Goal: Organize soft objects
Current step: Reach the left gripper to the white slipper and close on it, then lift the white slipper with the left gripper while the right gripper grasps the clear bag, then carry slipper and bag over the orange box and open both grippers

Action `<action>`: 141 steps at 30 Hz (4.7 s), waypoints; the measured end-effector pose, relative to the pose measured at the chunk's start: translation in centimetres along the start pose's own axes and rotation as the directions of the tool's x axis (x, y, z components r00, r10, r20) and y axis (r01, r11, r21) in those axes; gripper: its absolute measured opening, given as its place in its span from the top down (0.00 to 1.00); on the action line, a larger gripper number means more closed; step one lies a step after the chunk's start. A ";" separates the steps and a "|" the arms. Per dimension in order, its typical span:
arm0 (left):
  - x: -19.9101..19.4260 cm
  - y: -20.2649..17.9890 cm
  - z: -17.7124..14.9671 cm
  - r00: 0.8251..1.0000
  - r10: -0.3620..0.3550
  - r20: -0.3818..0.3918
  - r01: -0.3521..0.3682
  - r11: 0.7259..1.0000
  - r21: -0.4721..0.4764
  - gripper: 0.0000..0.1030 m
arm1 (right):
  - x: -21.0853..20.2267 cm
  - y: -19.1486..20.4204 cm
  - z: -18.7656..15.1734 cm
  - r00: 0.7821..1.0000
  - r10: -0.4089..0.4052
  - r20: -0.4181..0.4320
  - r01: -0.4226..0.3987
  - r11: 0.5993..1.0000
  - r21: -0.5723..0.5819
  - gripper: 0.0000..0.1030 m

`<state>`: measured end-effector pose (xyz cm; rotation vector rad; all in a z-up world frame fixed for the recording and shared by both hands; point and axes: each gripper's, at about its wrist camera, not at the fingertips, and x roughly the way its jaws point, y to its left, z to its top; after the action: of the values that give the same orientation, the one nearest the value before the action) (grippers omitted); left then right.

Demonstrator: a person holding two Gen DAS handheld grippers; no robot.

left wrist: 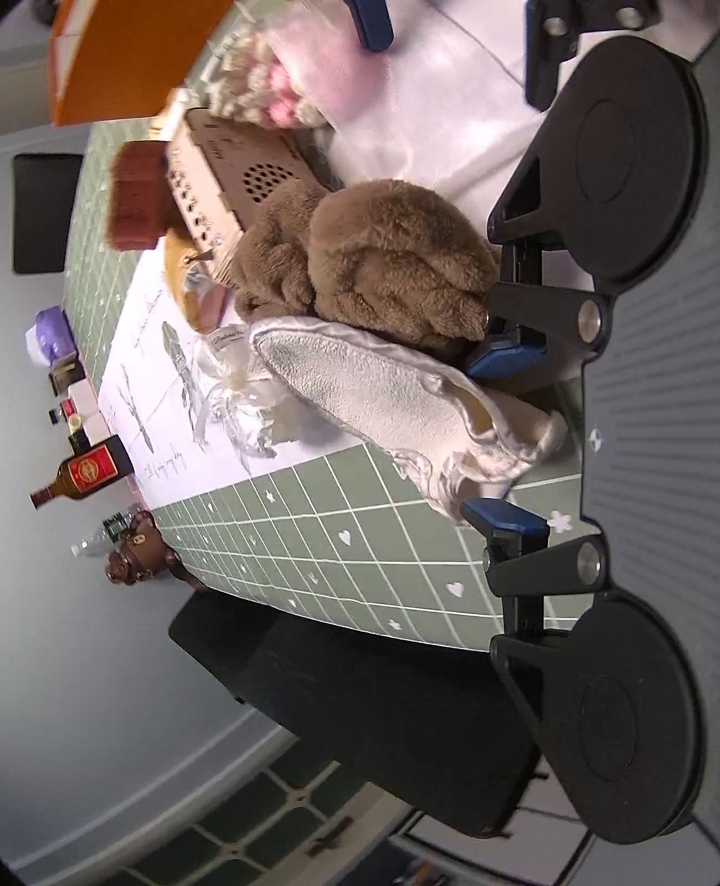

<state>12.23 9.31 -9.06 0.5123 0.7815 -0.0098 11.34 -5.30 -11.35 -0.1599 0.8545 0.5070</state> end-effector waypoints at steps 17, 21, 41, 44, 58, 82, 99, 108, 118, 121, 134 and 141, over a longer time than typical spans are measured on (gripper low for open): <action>-1.1 -0.7 -0.2 0.994 0.073 0.082 -0.067 0.995 -0.070 0.88 | -0.4 -1.4 -0.3 0.998 -0.048 0.049 0.049 0.999 -0.020 1.00; -2.6 0.0 0.5 0.988 0.085 0.128 -0.071 0.991 -0.113 0.90 | -1.9 -1.6 0.0 0.995 -0.044 0.090 0.046 0.999 -0.019 1.00; -14.6 -0.1 1.0 0.910 0.075 0.408 0.047 0.958 -0.282 0.94 | -11.6 -2.9 0.9 0.967 -0.034 0.254 0.027 0.999 0.031 1.00; -15.5 -1.5 0.4 0.908 0.022 0.418 0.092 0.964 -0.251 0.94 | -12.4 -3.2 0.1 0.969 -0.038 0.245 0.026 0.998 0.054 1.00; -11.8 -8.9 -5.3 0.939 -0.253 0.233 0.283 0.954 -0.103 0.91 | -11.7 -5.5 -4.9 0.987 -0.080 0.136 0.053 0.981 0.188 1.00; -8.5 -15.0 -3.9 0.949 -0.221 0.223 0.177 0.964 0.201 0.90 | -10.7 -6.1 -5.4 0.993 -0.047 0.107 0.026 0.981 0.194 1.00; -14.3 -9.0 2.4 0.918 -0.139 0.372 0.137 0.990 0.032 0.95 | -17.5 -6.8 -0.9 0.959 -0.063 0.276 0.043 0.996 0.078 1.00; -15.5 -8.1 7.8 0.896 -0.266 0.357 0.265 0.963 0.051 0.95 | -19.9 -8.8 3.7 0.961 -0.122 0.250 0.136 0.990 -0.039 1.00; -13.0 -9.7 15.3 0.876 -0.453 0.166 0.424 0.887 0.182 0.95 | -20.5 -14.8 7.8 0.976 -0.199 0.092 0.208 0.974 -0.090 1.00; -12.9 -10.8 17.8 0.869 -0.476 0.136 0.442 0.869 0.220 0.95 | -20.5 -16.6 8.3 0.972 -0.227 0.055 0.231 0.968 -0.099 1.00; -10.5 -19.9 25.5 0.788 -0.615 0.003 0.580 0.744 0.331 0.95 | -19.5 -26.1 6.6 0.931 -0.325 -0.164 0.321 0.946 -0.050 1.00; -7.0 -24.5 26.6 0.741 -0.662 -0.115 0.659 0.684 0.313 0.95 | -17.1 -28.9 4.2 0.900 -0.318 -0.298 0.307 0.948 -0.083 1.00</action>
<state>20.31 -25.26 0.78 0.5239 0.9310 -0.8444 18.93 -35.24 2.38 -0.4094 1.1019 0.1940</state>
